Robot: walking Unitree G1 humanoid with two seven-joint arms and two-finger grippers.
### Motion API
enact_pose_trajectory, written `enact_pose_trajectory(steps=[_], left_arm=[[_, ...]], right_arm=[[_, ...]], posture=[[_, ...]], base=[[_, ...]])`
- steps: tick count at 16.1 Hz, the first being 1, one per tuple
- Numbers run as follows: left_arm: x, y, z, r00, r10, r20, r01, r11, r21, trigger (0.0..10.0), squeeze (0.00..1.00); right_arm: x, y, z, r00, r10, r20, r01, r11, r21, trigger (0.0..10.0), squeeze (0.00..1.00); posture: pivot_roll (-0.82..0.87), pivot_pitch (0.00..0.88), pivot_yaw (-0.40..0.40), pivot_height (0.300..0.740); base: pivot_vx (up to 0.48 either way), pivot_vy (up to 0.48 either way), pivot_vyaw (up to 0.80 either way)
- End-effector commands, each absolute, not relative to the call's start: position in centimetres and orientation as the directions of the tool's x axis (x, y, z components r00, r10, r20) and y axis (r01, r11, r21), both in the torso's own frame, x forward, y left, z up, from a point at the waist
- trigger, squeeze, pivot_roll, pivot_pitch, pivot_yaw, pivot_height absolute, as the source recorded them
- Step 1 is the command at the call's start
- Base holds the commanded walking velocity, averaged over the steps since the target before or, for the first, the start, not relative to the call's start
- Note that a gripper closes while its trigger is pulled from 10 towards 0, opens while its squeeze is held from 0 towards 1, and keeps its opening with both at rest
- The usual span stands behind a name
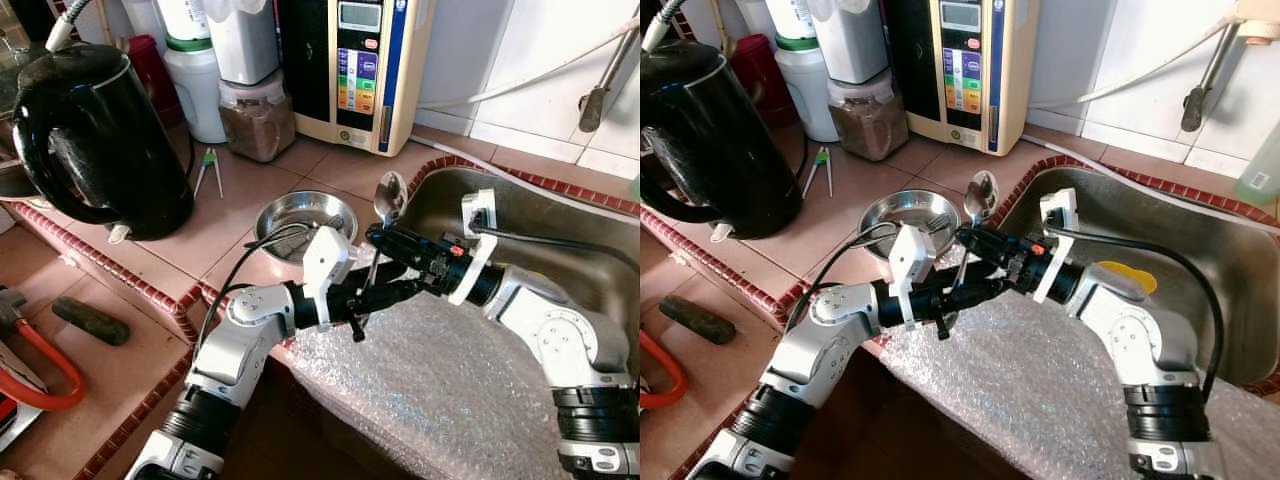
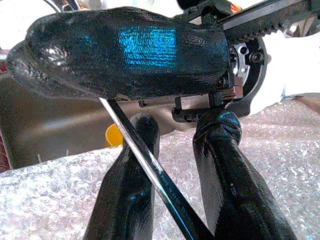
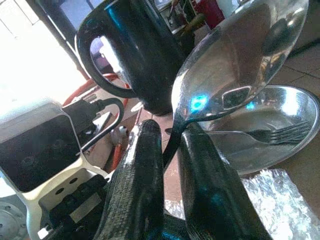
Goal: Kitchen organization
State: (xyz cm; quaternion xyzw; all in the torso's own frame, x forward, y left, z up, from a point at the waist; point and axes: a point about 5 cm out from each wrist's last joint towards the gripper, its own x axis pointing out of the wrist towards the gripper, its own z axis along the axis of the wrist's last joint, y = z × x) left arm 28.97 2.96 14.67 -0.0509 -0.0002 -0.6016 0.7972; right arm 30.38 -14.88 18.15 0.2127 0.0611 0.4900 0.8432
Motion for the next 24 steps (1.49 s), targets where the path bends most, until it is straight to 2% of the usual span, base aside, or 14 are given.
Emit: enact_pose_trajectory(steps=[1, 2, 3, 9, 10, 14, 16, 17, 18, 19, 21, 24], left_arm=[[28.6, 2.0, 15.5, 0.225, -0.971, 0.078, 0.974, 0.224, -0.018, 7.8, 0.16], [28.6, 1.9, 15.6, 0.224, -0.971, 0.082, 0.975, 0.223, -0.022, 10.0, 0.19], [28.8, 1.9, 15.7, 0.236, -0.968, 0.084, 0.972, 0.235, -0.024, 10.0, 1.00], [29.4, 2.1, 16.4, 0.280, -0.956, 0.084, 0.959, 0.283, 0.021, 10.0, 1.00], [29.7, 2.3, 16.8, 0.291, -0.952, 0.092, 0.956, 0.293, 0.018, 10.0, 1.00], [29.9, 2.7, 16.2, 0.317, -0.946, 0.066, 0.948, 0.316, -0.029, 10.0, 1.00], [30.6, 3.8, 15.6, 0.402, -0.915, 0.030, 0.916, 0.401, -0.032, 10.0, 1.00], [30.7, 3.9, 15.6, 0.407, -0.913, 0.030, 0.913, 0.406, -0.031, 10.0, 1.00], [31.6, 4.8, 15.5, 0.485, -0.875, 0.001, 0.875, 0.485, -0.010, 10.0, 1.00], [31.8, 5.2, 15.5, 0.494, -0.869, -0.004, 0.869, 0.494, -0.016, 10.0, 1.00], [31.8, 5.8, 15.4, 0.510, -0.859, -0.036, 0.860, 0.510, 0.019, 10.0, 1.00], [31.9, 6.7, 15.4, 0.540, -0.840, -0.063, 0.842, 0.537, 0.058, 10.0, 1.00]], right_arm=[[30.6, -15.6, 17.9, 0.577, 0.813, 0.077, -0.760, 0.500, 0.415, 0.0, 0.00], [30.6, -15.6, 17.9, 0.588, 0.805, 0.083, -0.756, 0.509, 0.412, 0.0, 0.00], [30.8, -15.6, 17.9, 0.607, 0.790, 0.092, -0.743, 0.522, 0.418, 0.0, 0.00], [31.4, -15.8, 17.7, 0.726, 0.672, 0.146, -0.652, 0.604, 0.458, 0.0, 0.00], [31.9, -16.2, 17.7, 0.776, 0.612, 0.152, -0.603, 0.650, 0.463, 0.0, 0.00], [32.7, -16.8, 17.9, 0.831, 0.536, 0.147, -0.536, 0.704, 0.466, 0.0, 0.00], [33.1, -17.7, 18.1, 0.872, 0.465, 0.153, -0.479, 0.745, 0.464, 0.0, 0.00], [33.2, -17.7, 18.1, 0.875, 0.460, 0.154, -0.475, 0.748, 0.464, 0.0, 0.00], [33.4, -18.1, 18.0, 0.891, 0.429, 0.149, -0.446, 0.765, 0.463, 0.0, 0.00], [33.5, -18.5, 17.9, 0.905, 0.401, 0.140, -0.419, 0.786, 0.455, 0.0, 0.00], [34.4, -20.6, 17.1, 0.967, 0.240, 0.082, -0.252, 0.878, 0.406, 0.0, 0.00], [35.1, -22.6, 15.7, 0.996, 0.091, -0.019, -0.079, 0.935, 0.347, 0.0, 0.00]], posture=[[-0.11, 0.046, 0.074, 0.740], [-0.11, 0.046, 0.074, 0.740], [-0.11, 0.040, 0.075, 0.740], [-0.11, 0.022, 0.081, 0.740], [-0.11, 0.024, 0.084, 0.740], [-0.11, 0.027, 0.085, 0.740], [-0.10, 0.028, 0.085, 0.740], [-0.10, 0.028, 0.085, 0.740], [-0.10, 0.030, 0.087, 0.740], [-0.10, 0.030, 0.089, 0.740], [-0.09, 0.026, 0.093, 0.740], [-0.08, 0.022, 0.099, 0.740]], base=[[0.000, 0.000, 0.00], [0.000, 0.000, 0.00], [0.000, 0.000, 0.00], [0.000, 0.000, 0.00], [0.000, 0.000, 0.00], [0.000, 0.000, 0.00], [0.000, 0.000, 0.00], [0.000, 0.000, 0.00], [0.000, 0.000, 0.00], [0.000, 0.000, 0.00], [0.000, 0.000, 0.00], [0.000, 0.000, 0.00]])
